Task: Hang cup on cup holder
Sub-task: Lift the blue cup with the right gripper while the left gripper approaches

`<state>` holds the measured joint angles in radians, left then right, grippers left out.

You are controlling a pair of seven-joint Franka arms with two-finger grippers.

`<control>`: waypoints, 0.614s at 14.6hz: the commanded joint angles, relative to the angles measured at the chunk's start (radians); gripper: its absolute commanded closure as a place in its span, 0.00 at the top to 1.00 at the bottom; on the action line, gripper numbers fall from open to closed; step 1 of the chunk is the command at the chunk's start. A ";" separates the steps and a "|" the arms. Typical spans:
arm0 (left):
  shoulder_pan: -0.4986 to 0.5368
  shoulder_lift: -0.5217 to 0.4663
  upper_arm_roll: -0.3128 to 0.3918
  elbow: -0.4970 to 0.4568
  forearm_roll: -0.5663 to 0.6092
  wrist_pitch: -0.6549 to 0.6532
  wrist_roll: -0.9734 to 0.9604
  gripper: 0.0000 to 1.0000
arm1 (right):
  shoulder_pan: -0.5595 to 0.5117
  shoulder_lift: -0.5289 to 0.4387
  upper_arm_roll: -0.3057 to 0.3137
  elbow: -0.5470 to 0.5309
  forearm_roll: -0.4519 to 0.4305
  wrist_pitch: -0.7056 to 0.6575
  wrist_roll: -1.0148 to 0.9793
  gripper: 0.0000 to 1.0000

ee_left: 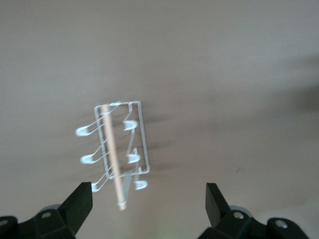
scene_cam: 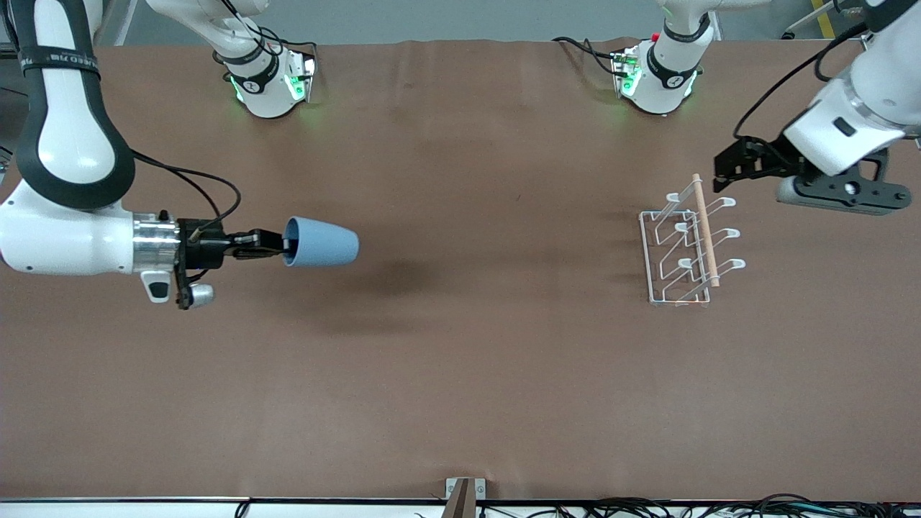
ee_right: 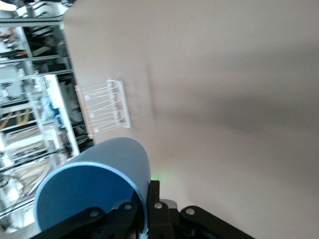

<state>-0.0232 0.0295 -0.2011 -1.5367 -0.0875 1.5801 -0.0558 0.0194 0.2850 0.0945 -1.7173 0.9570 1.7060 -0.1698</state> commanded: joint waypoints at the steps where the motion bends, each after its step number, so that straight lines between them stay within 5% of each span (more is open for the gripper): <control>1: -0.064 0.012 -0.011 0.033 -0.076 0.018 0.011 1.00 | 0.039 -0.027 0.016 -0.019 0.127 -0.006 0.001 0.00; 9: -0.247 0.021 -0.122 0.104 -0.090 0.154 0.049 1.00 | 0.162 -0.015 0.014 -0.016 0.299 0.000 -0.085 0.01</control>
<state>-0.2489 0.0304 -0.3021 -1.4583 -0.1659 1.6913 -0.0475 0.1543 0.2821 0.1141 -1.7178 1.2040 1.7010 -0.2294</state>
